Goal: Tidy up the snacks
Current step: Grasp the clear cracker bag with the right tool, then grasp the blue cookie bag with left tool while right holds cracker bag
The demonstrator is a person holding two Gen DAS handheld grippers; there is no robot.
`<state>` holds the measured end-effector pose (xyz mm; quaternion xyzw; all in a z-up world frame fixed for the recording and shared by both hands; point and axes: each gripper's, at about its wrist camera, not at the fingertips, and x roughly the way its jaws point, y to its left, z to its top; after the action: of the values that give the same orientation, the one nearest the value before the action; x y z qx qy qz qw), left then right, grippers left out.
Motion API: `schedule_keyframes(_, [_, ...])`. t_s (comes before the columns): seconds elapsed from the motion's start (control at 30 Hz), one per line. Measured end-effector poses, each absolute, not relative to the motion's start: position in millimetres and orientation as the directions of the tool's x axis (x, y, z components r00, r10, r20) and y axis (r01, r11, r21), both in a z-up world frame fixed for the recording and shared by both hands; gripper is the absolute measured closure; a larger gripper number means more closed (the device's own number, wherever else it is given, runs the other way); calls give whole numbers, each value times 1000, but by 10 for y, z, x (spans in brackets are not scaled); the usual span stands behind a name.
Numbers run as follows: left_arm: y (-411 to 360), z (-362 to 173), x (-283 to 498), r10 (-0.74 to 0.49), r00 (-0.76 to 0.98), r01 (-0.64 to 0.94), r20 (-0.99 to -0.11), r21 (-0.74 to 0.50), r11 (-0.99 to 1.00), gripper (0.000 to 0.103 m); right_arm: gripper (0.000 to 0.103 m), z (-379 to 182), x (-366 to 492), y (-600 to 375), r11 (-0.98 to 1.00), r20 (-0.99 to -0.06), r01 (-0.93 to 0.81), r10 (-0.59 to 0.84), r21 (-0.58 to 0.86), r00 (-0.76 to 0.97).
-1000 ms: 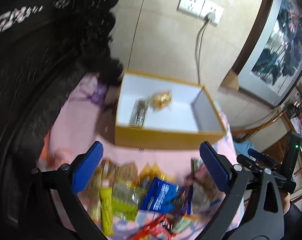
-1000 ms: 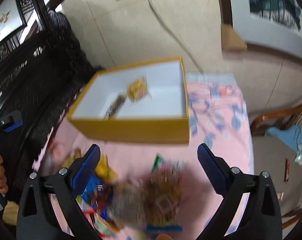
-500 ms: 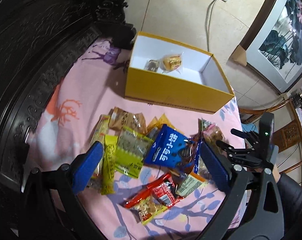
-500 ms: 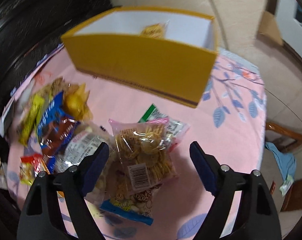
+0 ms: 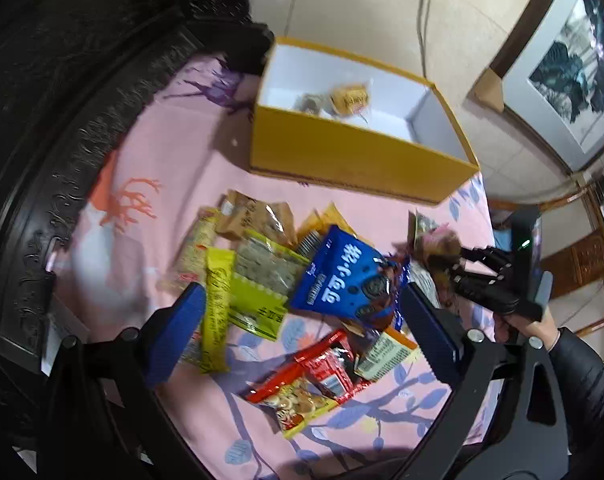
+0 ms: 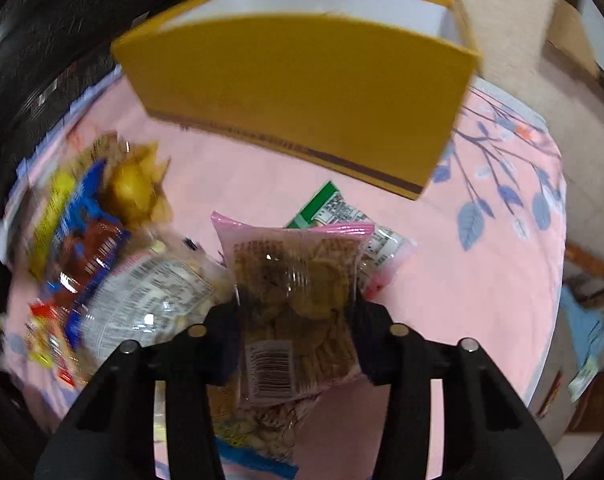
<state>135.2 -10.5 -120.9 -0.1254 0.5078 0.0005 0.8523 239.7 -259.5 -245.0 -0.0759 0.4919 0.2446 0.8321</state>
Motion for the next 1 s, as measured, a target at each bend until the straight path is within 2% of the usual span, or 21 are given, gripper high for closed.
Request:
schedule_keyframes(0.2, [-423,-1436,1490,-171,423,-28,-890,-201,979,4,57,-2160,2091,-2905,907,-795,-355,382,225,471])
schedule_keyframes(0.47, [-779,-1982,1883,-189,336,31,-923,-190,981,4,57,-2059,1750,-3037,899,-767,-256,437,356,469])
schedule_keyframes(0.63, [-935,-2314,2043,-148,287,53,-947,-139,989,4,57,-2080,1586,-3039,889,-760,-219,457,401,461])
schedule_keyframes(1.0, [-1170,-2419,2075,-70,343,154,-937,-18,988,2,57,-2150,1559,-2977,872,-757,-203,488,446,434])
